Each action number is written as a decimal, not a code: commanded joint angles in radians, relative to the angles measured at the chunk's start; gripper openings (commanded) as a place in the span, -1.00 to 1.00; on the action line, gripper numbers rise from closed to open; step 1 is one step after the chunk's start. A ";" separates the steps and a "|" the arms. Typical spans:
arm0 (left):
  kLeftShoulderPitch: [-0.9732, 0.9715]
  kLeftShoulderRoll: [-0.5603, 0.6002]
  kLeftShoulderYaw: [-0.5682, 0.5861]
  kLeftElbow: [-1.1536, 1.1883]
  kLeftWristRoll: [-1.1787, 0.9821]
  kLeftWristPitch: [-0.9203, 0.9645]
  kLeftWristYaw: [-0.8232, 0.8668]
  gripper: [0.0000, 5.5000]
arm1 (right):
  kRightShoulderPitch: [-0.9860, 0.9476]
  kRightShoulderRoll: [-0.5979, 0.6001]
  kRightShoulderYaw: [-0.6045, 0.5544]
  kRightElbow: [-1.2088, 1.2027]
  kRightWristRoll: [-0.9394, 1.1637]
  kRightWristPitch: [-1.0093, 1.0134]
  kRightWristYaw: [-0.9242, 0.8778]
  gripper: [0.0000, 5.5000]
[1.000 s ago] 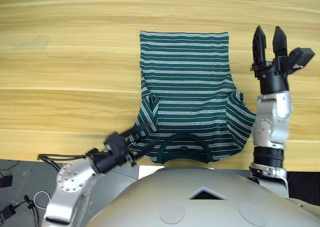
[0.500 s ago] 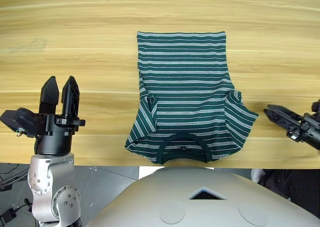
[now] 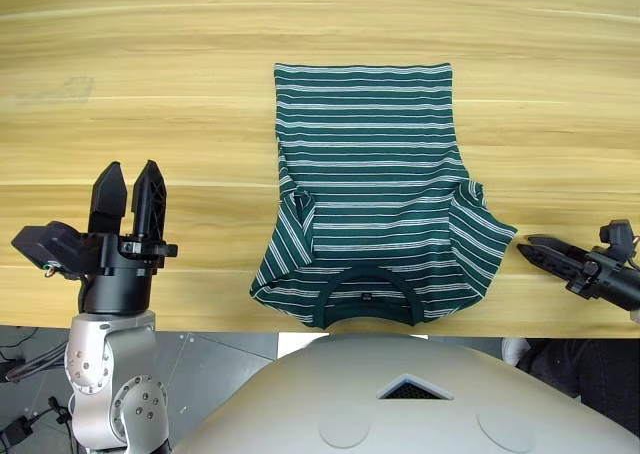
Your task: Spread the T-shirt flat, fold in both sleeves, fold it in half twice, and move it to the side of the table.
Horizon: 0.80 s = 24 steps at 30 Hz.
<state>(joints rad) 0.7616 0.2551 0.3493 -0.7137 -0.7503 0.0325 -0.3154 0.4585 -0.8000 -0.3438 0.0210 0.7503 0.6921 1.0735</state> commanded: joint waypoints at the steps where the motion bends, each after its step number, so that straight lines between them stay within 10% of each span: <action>1: -0.001 -0.004 -0.012 -0.006 0.024 0.015 -0.007 -0.08 | -0.008 -0.011 0.025 -0.004 -0.064 -0.028 0.002 0.14; 24: -0.023 -0.035 -0.054 0.035 0.142 0.003 -0.035 -0.08 | -0.158 0.050 0.125 0.162 -0.212 -0.193 -0.018 0.06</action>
<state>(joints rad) 0.7417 0.2207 0.2960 -0.6890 -0.6252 0.0369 -0.3440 0.2803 -0.7558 -0.2450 0.1652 0.5826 0.4904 1.0621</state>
